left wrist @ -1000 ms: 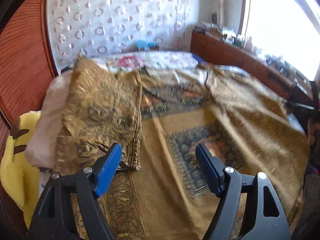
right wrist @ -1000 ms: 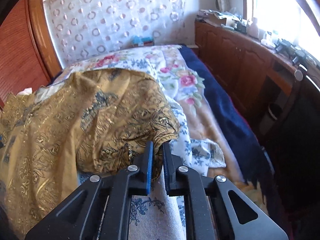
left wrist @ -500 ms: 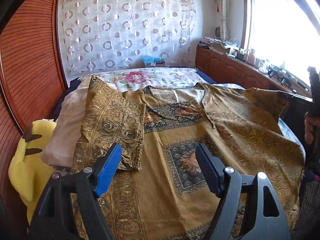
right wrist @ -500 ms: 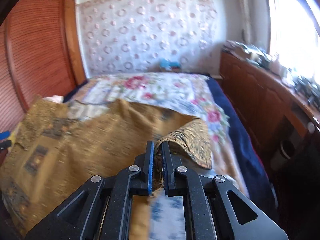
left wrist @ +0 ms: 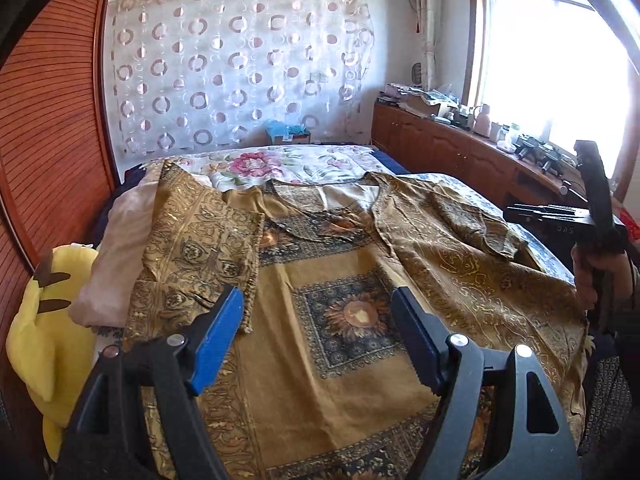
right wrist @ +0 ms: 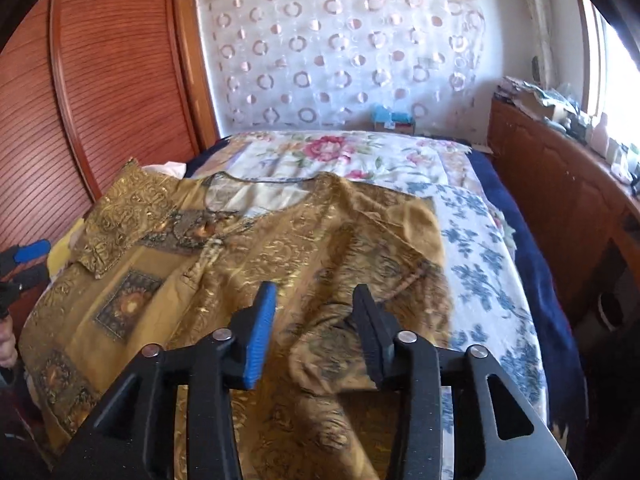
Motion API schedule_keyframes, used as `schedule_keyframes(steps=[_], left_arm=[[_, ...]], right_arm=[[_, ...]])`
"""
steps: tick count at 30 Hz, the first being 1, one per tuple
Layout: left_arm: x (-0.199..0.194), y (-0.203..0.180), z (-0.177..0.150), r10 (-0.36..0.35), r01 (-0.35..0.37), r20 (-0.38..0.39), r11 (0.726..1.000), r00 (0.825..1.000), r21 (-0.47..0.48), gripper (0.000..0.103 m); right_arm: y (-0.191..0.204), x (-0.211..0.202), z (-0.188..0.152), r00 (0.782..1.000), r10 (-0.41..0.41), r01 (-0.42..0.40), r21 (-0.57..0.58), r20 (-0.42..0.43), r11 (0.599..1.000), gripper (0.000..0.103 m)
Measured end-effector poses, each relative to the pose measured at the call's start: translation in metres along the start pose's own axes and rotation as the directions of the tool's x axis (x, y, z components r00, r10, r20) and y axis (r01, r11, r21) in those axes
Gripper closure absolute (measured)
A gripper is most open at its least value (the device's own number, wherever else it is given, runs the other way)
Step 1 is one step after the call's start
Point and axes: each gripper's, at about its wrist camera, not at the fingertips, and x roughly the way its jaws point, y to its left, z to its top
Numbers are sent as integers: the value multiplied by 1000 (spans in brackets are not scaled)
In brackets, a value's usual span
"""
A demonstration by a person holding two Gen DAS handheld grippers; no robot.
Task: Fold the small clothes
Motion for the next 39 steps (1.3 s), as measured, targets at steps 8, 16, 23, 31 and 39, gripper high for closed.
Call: schedule_keyframes(steps=[8, 16, 23, 31, 39], left_arm=[[-1, -12, -2, -19, 19, -2, 1000, 1000, 10, 26], [-7, -20, -4, -34, 34, -1, 999, 999, 18, 26], [-7, -21, -6, -31, 31, -7, 999, 1000, 17, 26], [-7, -14, -8, -26, 26, -8, 1000, 1000, -2, 26], [-8, -10, -9, -24, 24, -1, 1000, 1000, -10, 26]], right_arm=[[-43, 18, -2, 996, 4, 5, 105, -85, 994, 62], [-50, 67, 5, 975, 26, 6, 142, -223, 990, 62], [-44, 89, 16, 964, -20, 47, 94, -266, 994, 80], [-3, 73, 34, 964, 180, -173, 51, -197, 984, 98], [23, 51, 42, 978, 159, -166, -37, -137, 985, 69]])
